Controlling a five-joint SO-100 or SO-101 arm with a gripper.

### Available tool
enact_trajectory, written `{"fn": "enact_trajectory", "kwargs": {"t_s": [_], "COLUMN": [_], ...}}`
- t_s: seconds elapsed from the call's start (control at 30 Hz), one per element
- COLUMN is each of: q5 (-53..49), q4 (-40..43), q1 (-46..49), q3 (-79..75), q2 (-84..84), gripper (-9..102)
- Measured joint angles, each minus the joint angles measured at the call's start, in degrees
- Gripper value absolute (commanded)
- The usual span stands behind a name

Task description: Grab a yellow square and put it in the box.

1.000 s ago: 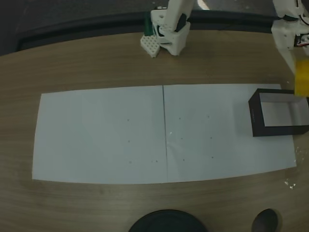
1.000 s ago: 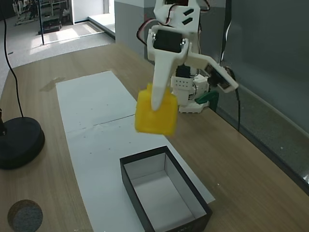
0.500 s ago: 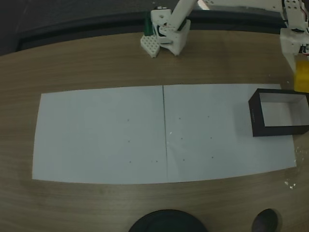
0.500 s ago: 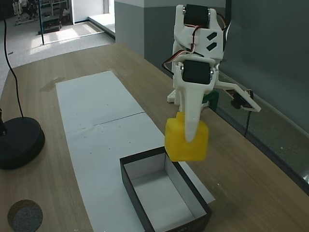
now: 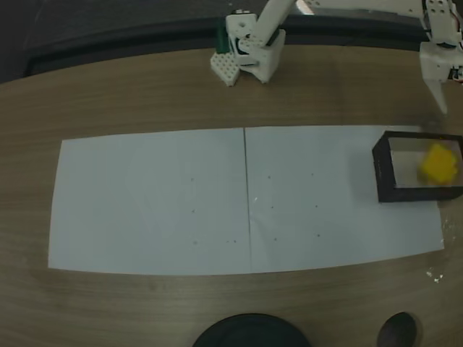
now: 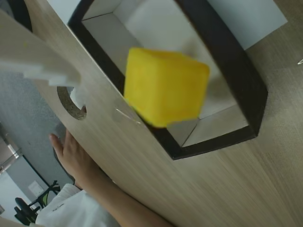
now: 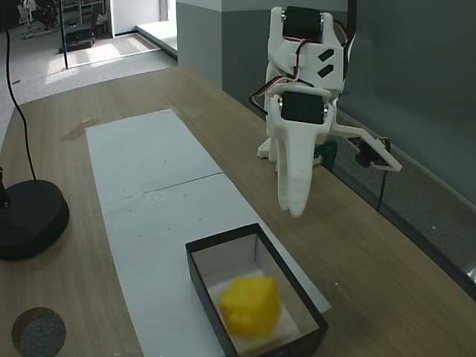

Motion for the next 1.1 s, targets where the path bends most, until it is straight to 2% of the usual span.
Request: {"fn": "enact_trajectory", "kwargs": {"t_s": [0.17,0.23,0.33,0.47,0.63,0.87,1.1], "q5": [0.0,0.0,0.0,1.0,7.2,9.9,3.6], "q4": [0.0,1.0,4.2,9.9,15.7,15.9,10.9], "q1": [0.0,0.4,2.3,7.5,15.8,26.8,36.2], "q3": [0.0,0.0,0.0,0.0,0.6,18.3,41.5], "q2": [0.0,0.0,0.0,4.0,18.9,47.5,78.2], "gripper": [27,19,0,0,0,0,0]}}
